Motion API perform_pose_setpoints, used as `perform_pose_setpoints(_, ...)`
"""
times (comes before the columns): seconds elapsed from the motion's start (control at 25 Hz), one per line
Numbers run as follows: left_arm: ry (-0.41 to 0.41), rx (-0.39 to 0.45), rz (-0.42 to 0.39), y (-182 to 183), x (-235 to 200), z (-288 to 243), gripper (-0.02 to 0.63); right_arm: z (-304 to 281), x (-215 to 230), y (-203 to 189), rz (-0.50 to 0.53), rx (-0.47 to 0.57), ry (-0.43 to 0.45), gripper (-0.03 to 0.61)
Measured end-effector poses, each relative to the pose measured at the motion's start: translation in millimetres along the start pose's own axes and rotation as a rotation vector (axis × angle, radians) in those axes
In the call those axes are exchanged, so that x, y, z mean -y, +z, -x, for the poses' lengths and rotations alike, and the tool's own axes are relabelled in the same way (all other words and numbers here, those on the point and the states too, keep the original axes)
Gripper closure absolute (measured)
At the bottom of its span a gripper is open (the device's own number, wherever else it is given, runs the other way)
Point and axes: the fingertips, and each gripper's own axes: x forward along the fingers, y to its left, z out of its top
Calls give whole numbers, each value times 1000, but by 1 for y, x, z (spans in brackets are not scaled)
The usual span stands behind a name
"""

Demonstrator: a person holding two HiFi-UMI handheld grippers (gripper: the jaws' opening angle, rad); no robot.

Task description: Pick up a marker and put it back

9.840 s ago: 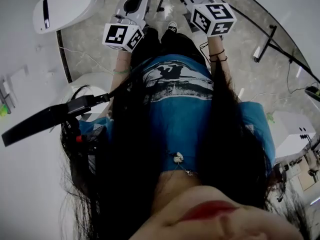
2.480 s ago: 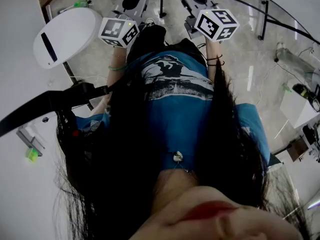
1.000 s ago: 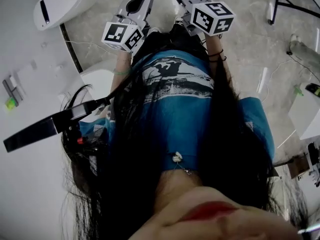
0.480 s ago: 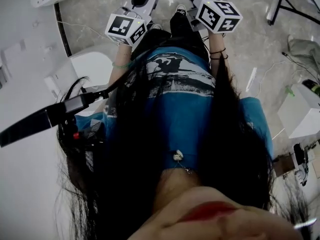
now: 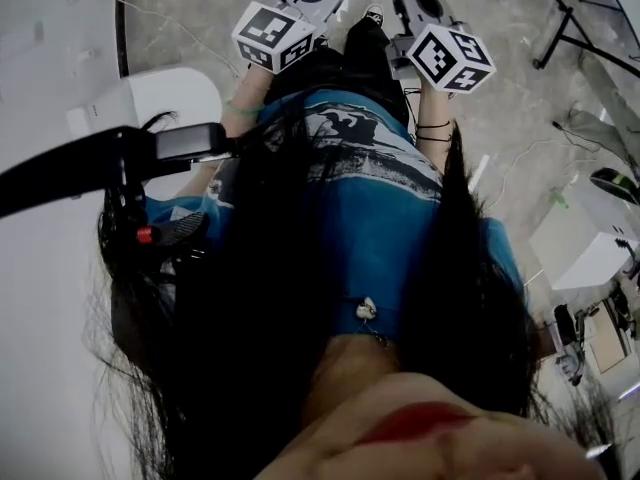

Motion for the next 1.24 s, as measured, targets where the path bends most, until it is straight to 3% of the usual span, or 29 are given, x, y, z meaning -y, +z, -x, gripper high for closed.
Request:
perform_pose_setpoints(0.28, 18, 29, -17, -13, 18, 34, 611, 24, -31, -32, 66, -14, 27, 560)
perform_pose_setpoints(0.8, -6, 22, -44, -11, 43, 27, 611, 54, -24, -31, 67, 15, 9, 560)
perform_pose_setpoints(1.24, -15, 20, -43, -12, 38, 29, 611, 52, -23, -33, 65, 17, -13, 560)
